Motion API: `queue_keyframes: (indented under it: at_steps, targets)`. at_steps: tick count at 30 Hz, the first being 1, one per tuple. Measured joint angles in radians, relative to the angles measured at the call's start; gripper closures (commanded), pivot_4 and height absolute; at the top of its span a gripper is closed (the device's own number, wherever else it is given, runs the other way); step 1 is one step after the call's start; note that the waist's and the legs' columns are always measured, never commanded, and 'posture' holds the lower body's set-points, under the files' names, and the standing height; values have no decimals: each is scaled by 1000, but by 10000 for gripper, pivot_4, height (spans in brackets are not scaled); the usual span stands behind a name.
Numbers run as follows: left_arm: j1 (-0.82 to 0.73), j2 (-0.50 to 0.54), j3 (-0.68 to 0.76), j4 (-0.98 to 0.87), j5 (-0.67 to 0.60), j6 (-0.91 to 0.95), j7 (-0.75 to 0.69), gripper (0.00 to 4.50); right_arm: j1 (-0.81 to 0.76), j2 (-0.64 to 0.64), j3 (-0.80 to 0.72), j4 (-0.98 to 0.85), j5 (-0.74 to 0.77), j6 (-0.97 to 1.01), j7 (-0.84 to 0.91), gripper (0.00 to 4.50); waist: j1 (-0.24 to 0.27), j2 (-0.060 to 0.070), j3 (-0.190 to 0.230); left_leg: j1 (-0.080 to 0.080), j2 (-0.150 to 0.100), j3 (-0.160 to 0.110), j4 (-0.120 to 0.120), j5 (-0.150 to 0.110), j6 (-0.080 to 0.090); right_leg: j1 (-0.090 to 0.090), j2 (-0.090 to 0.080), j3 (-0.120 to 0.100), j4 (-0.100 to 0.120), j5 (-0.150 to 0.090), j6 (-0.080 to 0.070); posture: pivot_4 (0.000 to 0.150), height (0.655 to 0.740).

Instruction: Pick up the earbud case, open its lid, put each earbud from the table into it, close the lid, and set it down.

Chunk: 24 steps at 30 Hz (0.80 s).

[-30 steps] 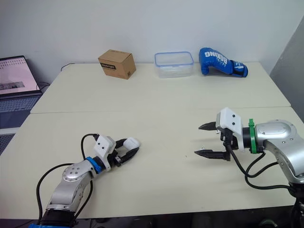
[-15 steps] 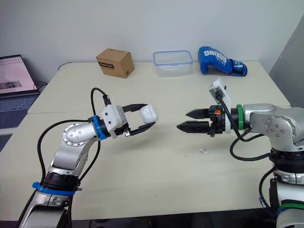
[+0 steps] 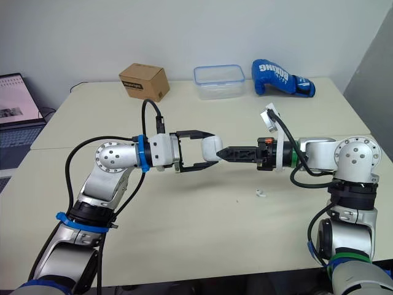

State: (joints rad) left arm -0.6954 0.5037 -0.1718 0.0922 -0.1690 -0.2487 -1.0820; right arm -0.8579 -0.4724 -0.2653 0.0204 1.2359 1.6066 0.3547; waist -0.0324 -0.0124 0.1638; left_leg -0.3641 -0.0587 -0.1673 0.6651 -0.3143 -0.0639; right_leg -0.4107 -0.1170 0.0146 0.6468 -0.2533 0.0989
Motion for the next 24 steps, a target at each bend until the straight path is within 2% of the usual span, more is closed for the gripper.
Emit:
queue_keyframes:
  at_steps: [12,15,18,24]
  targets:
    - [-13,-24,-21,-1,1,-1,-2,17216,-16,36,-6,66,292,-14,-252,0,-3,0,0,0,0,0,0,0,0,0,0,0,0,0,0,1500,7307]
    - [-27,-37,-21,5,1,-2,-2,17216,14,24,19,60,375,-54,-315,5929,-3,0,0,0,0,0,0,0,0,0,0,0,0,0,0,1500,7307]
    - [-44,-48,-22,25,1,-4,-2,17216,56,7,63,53,445,-99,-379,16631,-3,0,0,0,0,0,0,0,0,0,0,0,0,0,0,1500,7307]
    - [-53,-51,-29,38,5,-20,-9,17216,82,-51,147,17,585,-203,-458,16631,-4,0,0,0,0,0,0,0,0,0,0,0,0,0,0,1500,7307]
